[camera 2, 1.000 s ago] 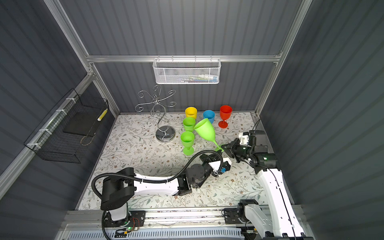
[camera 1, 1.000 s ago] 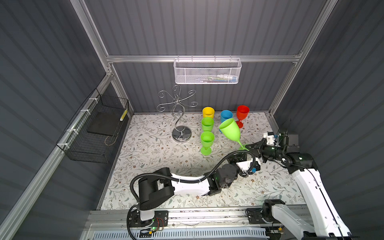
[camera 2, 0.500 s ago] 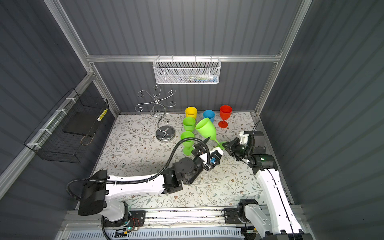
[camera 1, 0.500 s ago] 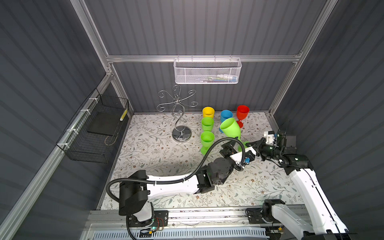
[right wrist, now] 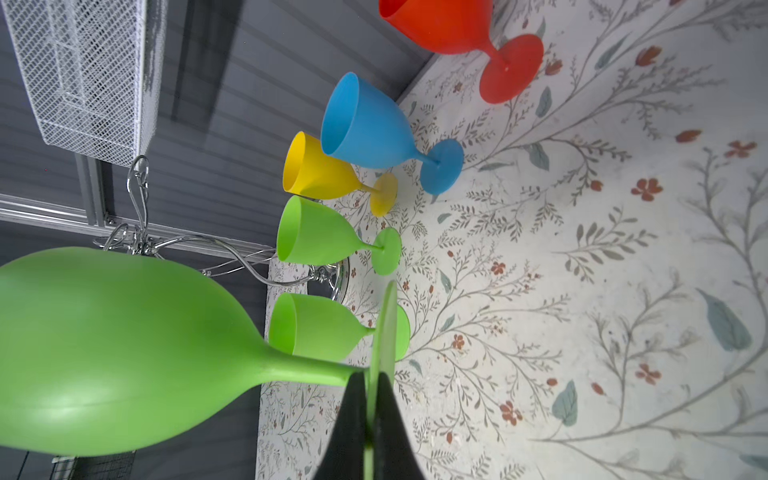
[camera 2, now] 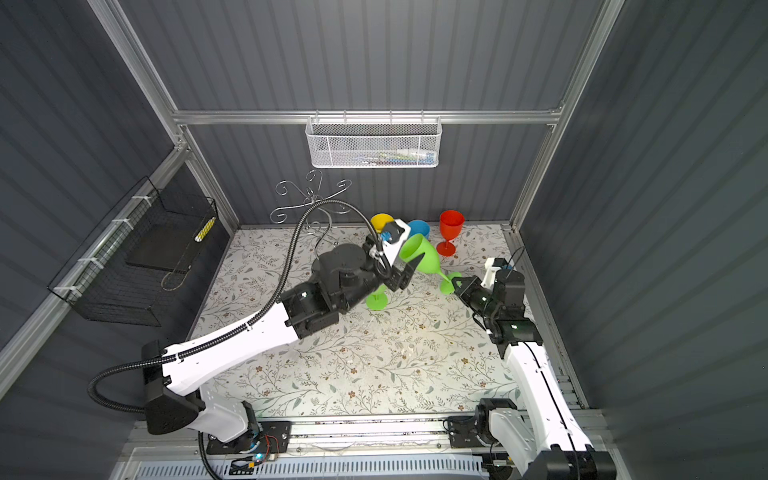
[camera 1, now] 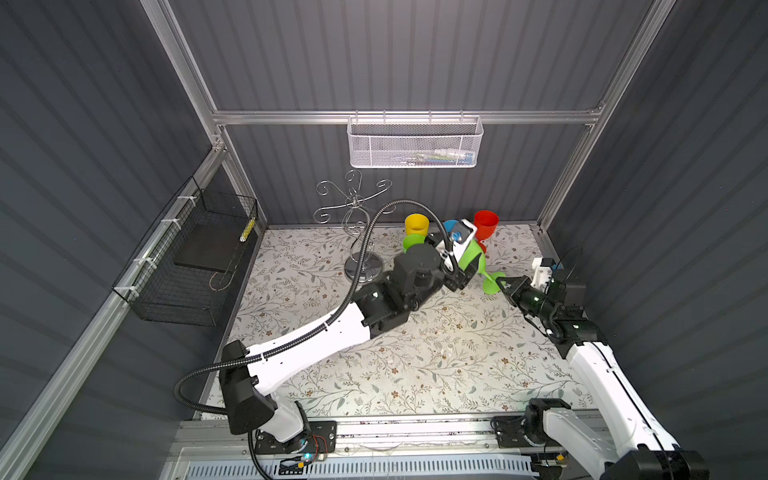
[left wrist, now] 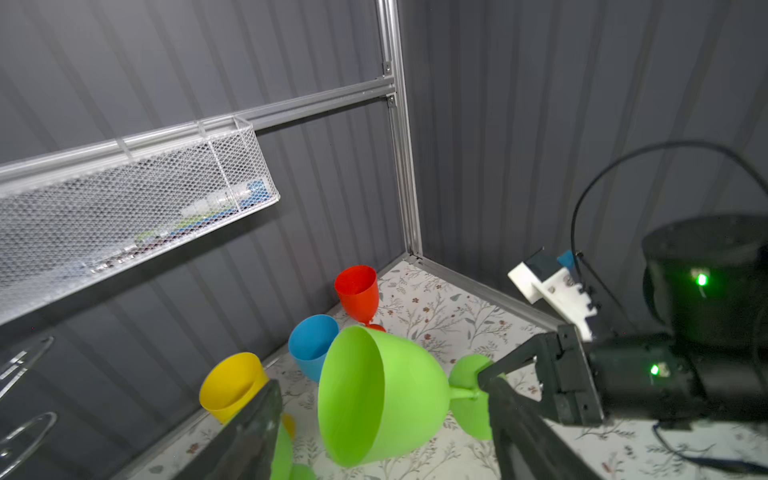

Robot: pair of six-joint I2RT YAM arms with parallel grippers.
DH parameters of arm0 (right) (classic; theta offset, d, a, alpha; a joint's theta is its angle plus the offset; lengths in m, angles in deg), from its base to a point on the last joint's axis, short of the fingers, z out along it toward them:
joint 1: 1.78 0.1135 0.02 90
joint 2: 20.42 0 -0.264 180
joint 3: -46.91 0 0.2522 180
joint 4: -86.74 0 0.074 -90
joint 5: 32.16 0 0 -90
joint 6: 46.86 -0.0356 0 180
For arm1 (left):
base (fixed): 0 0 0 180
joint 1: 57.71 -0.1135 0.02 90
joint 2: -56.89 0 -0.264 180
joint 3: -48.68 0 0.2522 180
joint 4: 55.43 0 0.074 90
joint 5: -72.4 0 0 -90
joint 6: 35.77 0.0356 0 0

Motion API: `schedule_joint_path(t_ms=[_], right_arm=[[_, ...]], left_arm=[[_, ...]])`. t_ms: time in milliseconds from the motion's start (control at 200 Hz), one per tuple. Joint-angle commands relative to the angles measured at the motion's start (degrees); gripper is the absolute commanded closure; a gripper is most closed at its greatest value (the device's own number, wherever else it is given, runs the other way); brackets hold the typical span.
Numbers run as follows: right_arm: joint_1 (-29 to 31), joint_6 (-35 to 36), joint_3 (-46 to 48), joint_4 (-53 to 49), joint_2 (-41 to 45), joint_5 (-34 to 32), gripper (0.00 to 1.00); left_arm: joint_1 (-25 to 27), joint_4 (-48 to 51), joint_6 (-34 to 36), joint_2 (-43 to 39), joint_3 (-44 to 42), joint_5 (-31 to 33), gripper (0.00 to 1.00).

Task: Take the wine glass off the wine glass rack
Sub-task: 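Turn the green glass upright and lower it beside the other glasses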

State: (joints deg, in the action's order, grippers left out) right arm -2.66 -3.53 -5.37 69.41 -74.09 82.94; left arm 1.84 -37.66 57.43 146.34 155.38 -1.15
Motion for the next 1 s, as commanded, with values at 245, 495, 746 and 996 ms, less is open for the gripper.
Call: schedule_joint_path(t_ms=[245, 495, 746, 996], right_arm=[[-0.34, 1.73, 4.64, 19.69, -0.34, -1.43, 1.0], [-0.35, 1.24, 5.82, 22.12, -0.21, -0.95, 1.0], [-0.26, 1.53, 6.62, 23.76, -0.62, -0.62, 1.0], [-0.25, 1.62, 7.0, 25.4, -1.58, -0.69, 1.0]], left_arm=[[-5.97, 24.62, -18.09, 10.89, 19.66, -18.66, 0.27], [-7.36, 27.15, -21.16, 14.36, 23.31, -21.53, 0.33], [-7.52, 26.79, -22.01, 16.93, 24.95, -23.63, 0.42], [-7.58, 26.71, -22.62, 18.44, 25.9, -24.44, 0.64]])
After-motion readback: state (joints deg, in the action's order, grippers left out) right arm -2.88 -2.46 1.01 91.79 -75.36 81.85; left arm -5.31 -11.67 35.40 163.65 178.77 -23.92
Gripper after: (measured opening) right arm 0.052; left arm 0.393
